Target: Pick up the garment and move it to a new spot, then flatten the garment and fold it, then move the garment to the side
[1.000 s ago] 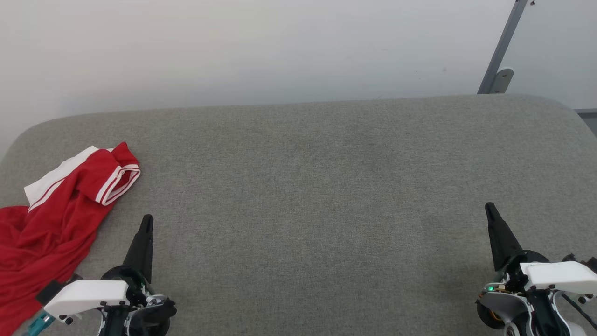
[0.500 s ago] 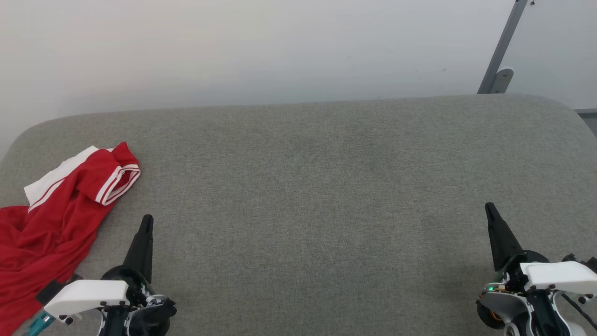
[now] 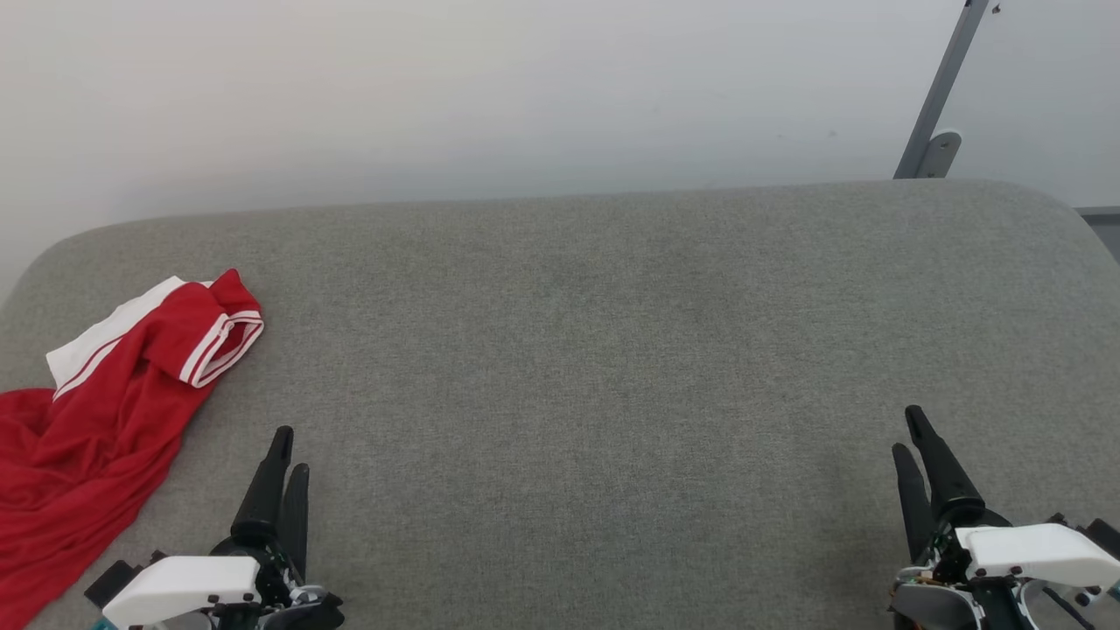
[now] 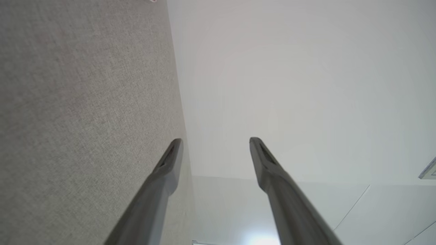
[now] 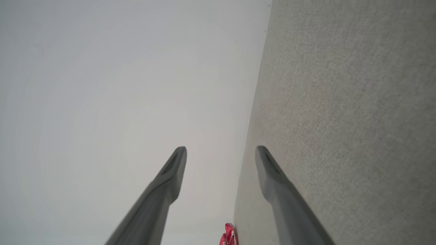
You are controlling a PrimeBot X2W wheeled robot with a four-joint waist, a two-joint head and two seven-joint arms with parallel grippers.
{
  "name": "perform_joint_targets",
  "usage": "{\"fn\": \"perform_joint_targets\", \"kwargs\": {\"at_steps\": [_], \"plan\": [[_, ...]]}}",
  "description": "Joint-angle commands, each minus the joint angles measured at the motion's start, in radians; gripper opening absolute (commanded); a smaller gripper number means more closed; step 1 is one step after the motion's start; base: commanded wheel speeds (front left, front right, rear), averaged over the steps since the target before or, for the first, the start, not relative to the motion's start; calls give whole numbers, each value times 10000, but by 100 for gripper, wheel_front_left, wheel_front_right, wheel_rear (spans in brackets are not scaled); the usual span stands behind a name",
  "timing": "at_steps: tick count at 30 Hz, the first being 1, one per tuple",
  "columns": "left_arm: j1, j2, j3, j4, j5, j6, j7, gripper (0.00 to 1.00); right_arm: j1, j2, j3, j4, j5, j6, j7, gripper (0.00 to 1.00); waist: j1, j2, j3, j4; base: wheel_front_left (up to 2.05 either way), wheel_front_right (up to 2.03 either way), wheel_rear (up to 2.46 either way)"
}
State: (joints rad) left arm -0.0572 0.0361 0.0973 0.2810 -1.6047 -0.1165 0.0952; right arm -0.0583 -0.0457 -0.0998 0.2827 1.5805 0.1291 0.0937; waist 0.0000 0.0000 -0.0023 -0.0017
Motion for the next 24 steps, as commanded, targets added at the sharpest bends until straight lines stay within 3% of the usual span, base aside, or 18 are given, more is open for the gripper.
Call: {"fn": "perform_joint_targets", "kwargs": {"at_steps": [1,12,24], "plan": [[-170,110,-52,-228,163,50,-107,100,-180,-110,49,-229,-251,12,-113,100,0,0,-8,-3,0,0,0],[-120,700,-579,-589,2330,583,-666,100,-159,-308,206,-256,-2989,14,-419,100,0,0,-122,-39,0,0,0],[152,803,-702,-995,4395,582,-1167,100,-38,-506,428,-519,-4902,15,-517,100,0,0,-248,-74,0,0,0]]}}
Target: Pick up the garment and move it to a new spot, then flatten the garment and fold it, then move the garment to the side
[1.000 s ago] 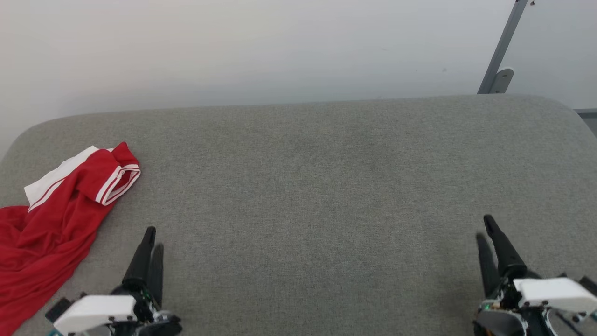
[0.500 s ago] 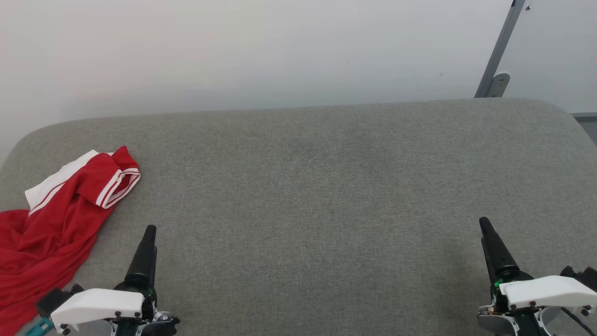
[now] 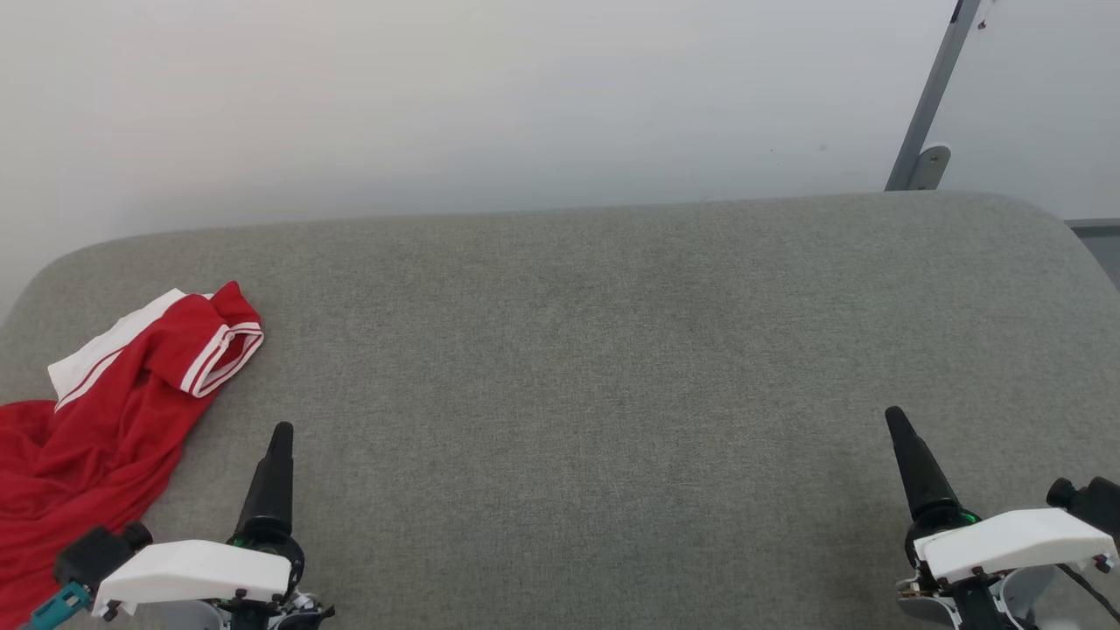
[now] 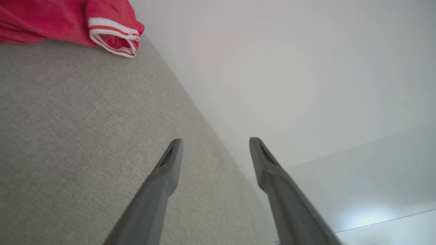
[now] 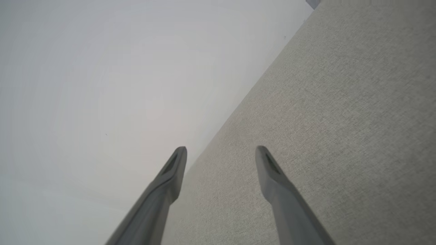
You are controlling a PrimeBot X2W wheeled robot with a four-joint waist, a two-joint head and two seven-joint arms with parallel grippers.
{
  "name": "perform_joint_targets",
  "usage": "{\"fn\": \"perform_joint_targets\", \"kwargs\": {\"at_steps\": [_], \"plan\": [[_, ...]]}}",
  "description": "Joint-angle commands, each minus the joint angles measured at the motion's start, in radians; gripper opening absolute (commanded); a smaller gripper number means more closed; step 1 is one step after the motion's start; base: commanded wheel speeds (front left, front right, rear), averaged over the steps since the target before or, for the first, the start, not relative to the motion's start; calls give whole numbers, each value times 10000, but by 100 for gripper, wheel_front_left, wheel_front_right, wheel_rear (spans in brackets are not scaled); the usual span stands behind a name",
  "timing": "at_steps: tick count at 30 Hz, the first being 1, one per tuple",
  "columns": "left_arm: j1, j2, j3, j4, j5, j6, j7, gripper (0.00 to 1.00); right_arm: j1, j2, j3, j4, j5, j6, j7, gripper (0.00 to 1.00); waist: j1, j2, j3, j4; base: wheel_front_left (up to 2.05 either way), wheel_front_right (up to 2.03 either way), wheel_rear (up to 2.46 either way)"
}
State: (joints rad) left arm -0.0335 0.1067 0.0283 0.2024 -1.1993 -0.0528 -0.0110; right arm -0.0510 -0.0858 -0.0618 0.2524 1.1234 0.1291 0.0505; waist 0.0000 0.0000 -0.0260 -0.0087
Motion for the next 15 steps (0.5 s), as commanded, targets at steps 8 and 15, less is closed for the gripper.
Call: {"fn": "perform_joint_targets", "kwargs": {"at_steps": [8,15], "plan": [[67,55,44,-331,1596,-170,-439,100,-41,-251,164,-379,-1512,17,-231,100,0,0,-90,-21,0,0,0],[163,2,66,-432,2371,-254,-645,100,2,-302,191,-482,-2286,17,-347,100,0,0,-150,-31,0,0,0]]}}
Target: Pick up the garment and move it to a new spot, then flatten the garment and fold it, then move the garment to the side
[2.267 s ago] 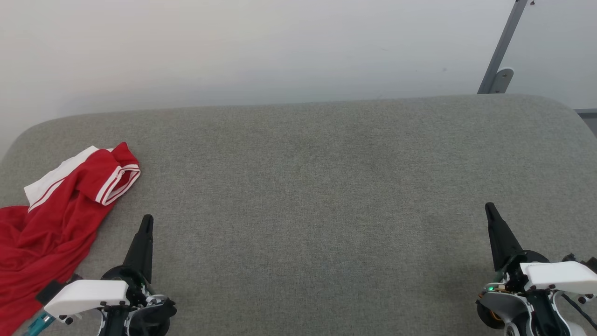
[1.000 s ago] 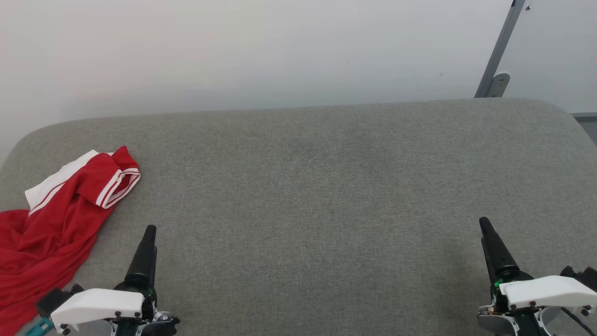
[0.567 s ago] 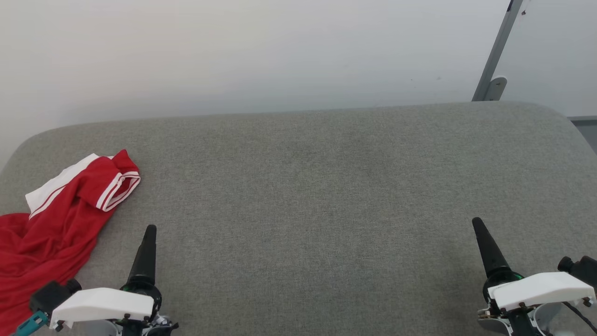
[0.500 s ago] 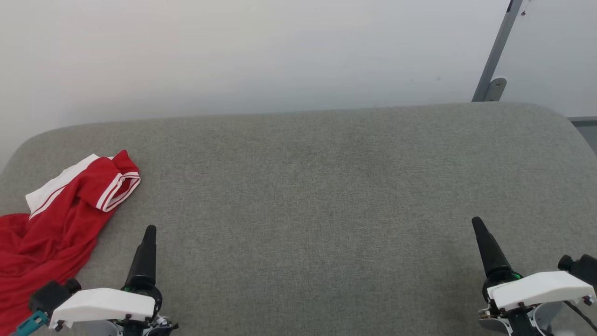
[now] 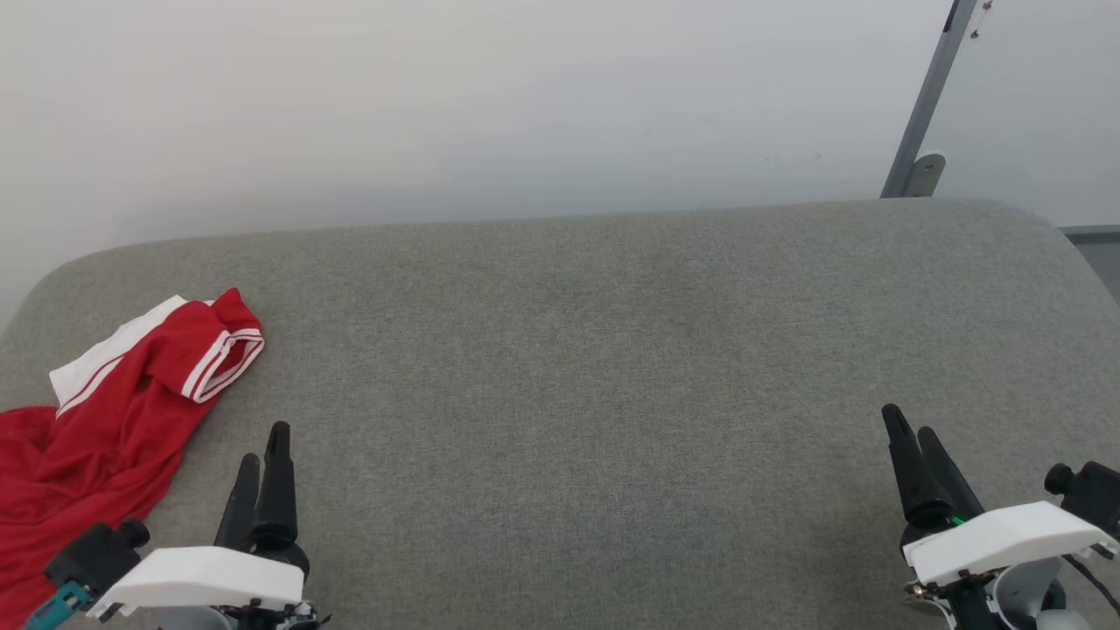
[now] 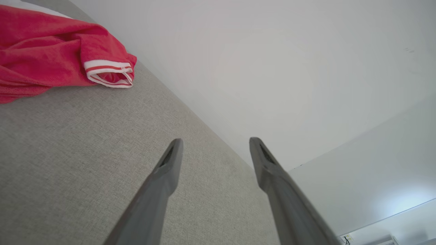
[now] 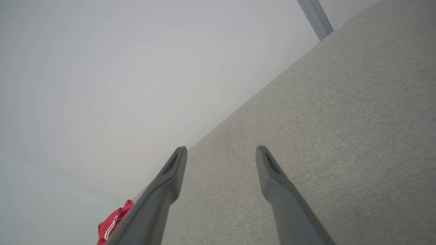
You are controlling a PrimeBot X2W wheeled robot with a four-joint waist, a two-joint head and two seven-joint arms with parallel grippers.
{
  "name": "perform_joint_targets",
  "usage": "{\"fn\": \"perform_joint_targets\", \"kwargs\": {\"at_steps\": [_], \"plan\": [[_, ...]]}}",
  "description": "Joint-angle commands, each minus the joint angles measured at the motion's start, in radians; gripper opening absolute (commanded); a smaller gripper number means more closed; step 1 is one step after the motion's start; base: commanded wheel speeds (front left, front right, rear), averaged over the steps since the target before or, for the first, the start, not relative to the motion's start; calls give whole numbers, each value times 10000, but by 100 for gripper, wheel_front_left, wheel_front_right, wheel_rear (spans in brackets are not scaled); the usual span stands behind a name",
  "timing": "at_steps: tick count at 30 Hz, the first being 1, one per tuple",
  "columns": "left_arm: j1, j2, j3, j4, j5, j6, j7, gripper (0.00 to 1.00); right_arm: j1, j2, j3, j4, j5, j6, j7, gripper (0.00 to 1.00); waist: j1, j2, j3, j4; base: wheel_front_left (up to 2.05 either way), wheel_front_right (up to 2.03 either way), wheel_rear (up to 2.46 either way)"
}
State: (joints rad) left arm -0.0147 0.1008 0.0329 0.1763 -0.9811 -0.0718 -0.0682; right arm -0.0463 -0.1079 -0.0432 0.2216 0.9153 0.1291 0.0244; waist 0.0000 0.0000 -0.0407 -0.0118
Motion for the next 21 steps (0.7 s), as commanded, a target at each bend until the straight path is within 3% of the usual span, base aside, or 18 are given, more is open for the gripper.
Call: {"fn": "perform_joint_targets", "kwargs": {"at_steps": [1,21], "plan": [[-6,56,23,-184,318,-83,-105,100,-36,-94,14,-190,-332,18,-105,100,0,0,-15,-2,0,0,0],[242,-6,95,-399,2563,-254,-705,100,53,-295,219,-483,-2585,19,-499,100,0,0,-195,-116,0,0,0]]}}
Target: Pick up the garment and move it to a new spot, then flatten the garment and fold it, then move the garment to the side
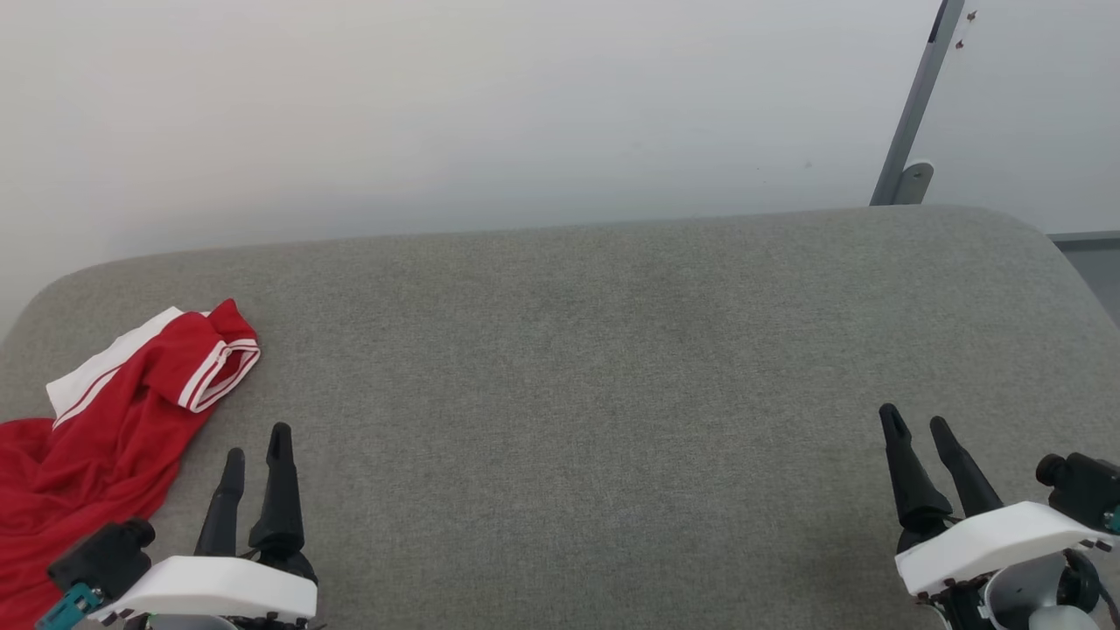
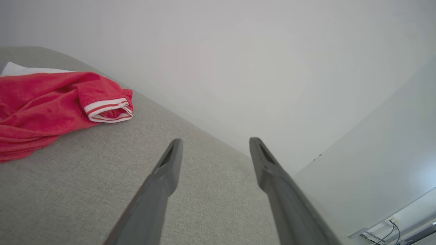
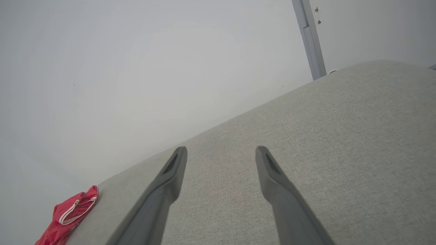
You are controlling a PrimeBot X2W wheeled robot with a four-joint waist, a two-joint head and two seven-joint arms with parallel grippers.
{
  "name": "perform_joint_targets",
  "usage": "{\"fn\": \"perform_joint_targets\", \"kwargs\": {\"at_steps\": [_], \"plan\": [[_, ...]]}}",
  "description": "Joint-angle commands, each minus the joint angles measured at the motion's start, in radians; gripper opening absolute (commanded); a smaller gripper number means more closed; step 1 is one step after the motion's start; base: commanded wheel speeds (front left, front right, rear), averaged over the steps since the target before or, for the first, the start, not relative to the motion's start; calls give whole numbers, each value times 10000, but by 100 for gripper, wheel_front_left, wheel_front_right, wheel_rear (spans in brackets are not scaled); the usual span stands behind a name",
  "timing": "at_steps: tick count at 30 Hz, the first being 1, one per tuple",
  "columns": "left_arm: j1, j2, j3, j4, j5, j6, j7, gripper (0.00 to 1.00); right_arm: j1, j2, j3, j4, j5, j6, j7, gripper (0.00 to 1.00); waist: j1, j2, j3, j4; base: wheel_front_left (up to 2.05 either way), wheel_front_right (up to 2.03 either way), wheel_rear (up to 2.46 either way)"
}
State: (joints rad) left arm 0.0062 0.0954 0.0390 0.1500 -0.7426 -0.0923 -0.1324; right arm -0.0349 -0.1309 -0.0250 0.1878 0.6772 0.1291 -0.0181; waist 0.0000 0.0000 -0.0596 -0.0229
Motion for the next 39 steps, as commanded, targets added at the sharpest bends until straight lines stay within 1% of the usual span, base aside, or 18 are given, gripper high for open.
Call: {"fn": "perform_joint_targets", "kwargs": {"at_steps": [1,19,39], "plan": [[48,53,35,-138,281,-60,-95,100,-50,-72,44,-162,-305,20,-104,100,0,0,-17,-12,0,0,0],[216,179,150,-61,1947,-169,-555,100,67,-185,68,-354,-2029,22,-421,100,0,0,-195,-60,0,0,0],[348,298,196,-40,3638,-272,-957,100,114,-319,213,-484,-3543,23,-697,100,0,0,-338,-123,0,0,0]]}}
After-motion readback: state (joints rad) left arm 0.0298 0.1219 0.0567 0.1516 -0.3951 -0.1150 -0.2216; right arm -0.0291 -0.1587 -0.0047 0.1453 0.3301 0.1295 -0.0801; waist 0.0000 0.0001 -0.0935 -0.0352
